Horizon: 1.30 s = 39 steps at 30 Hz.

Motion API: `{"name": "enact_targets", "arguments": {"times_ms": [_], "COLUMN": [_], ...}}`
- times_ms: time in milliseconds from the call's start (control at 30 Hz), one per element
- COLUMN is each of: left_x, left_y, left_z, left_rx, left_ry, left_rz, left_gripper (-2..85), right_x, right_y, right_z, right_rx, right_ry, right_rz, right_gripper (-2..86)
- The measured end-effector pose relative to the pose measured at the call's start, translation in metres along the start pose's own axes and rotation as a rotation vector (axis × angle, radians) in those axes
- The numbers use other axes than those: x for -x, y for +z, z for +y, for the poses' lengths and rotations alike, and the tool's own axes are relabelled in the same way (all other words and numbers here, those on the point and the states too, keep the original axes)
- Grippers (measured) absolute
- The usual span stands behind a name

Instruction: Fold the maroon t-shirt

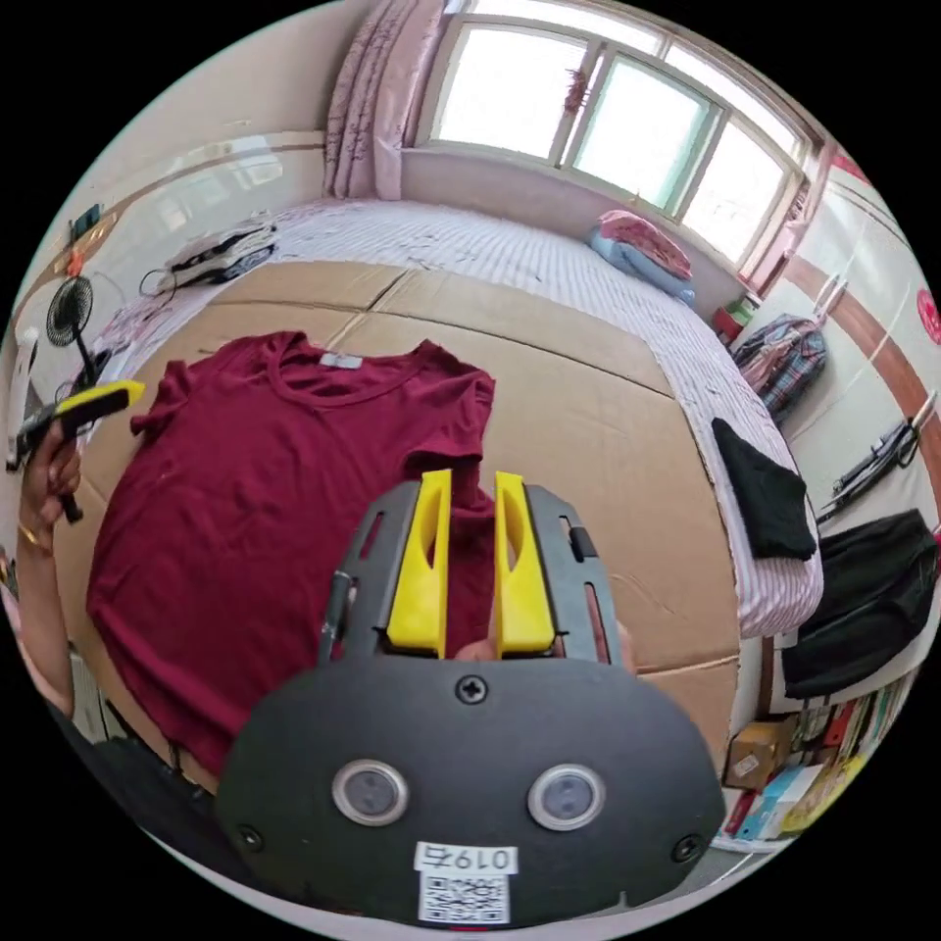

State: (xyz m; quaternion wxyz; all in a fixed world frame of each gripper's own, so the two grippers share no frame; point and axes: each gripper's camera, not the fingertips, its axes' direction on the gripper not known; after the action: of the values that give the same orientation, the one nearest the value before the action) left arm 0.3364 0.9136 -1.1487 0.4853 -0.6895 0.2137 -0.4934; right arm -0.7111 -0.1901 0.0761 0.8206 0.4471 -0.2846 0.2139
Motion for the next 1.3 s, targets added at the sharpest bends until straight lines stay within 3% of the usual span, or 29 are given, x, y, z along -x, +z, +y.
{"name": "enact_targets", "arguments": {"times_ms": [167, 233, 333, 467, 733, 900, 1100, 1300], "left_x": [0.0, 0.002, 0.006, 0.005, 0.004, 0.0, 0.004, -0.035], "left_y": [-0.012, -0.018, -0.028, -0.037, -0.044, -0.069, -0.116, -0.168], "left_z": [0.01, 0.013, 0.019, 0.025, 0.031, 0.032, 0.049, 0.082], "left_rx": [0.022, 0.028, 0.036, 0.057, 0.123, 0.125, 0.084, -0.055], "left_ry": [0.007, 0.014, 0.016, 0.045, 0.061, 0.079, 0.067, 0.26], "left_rz": [0.032, 0.007, 0.005, 0.002, 0.008, -0.003, 0.007, 0.003], "left_gripper": [1.0, 1.0, 1.2, 1.2, 1.1, 1.0, 1.0, 1.2], "right_x": [-0.057, -0.066, -0.07, -0.077, -0.129, -0.141, -0.138, -0.046], "right_y": [0.063, 0.078, 0.083, 0.067, 0.072, 0.102, 0.038, -0.066], "right_z": [-0.035, -0.038, -0.036, -0.045, -0.07, -0.054, 0.02, 0.127], "right_rx": [0.137, 0.169, 0.163, 0.107, 0.139, 0.267, 0.102, -0.172], "right_ry": [0.152, 0.182, 0.175, 0.121, 0.124, 0.088, 0.148, -0.19], "right_rz": [-0.338, -0.363, -0.372, -0.325, -0.029, -0.108, -0.095, -0.282], "right_gripper": [10.4, 9.7, 2.6, 0.0, -0.5, 1.3, 4.5, -0.7]}}
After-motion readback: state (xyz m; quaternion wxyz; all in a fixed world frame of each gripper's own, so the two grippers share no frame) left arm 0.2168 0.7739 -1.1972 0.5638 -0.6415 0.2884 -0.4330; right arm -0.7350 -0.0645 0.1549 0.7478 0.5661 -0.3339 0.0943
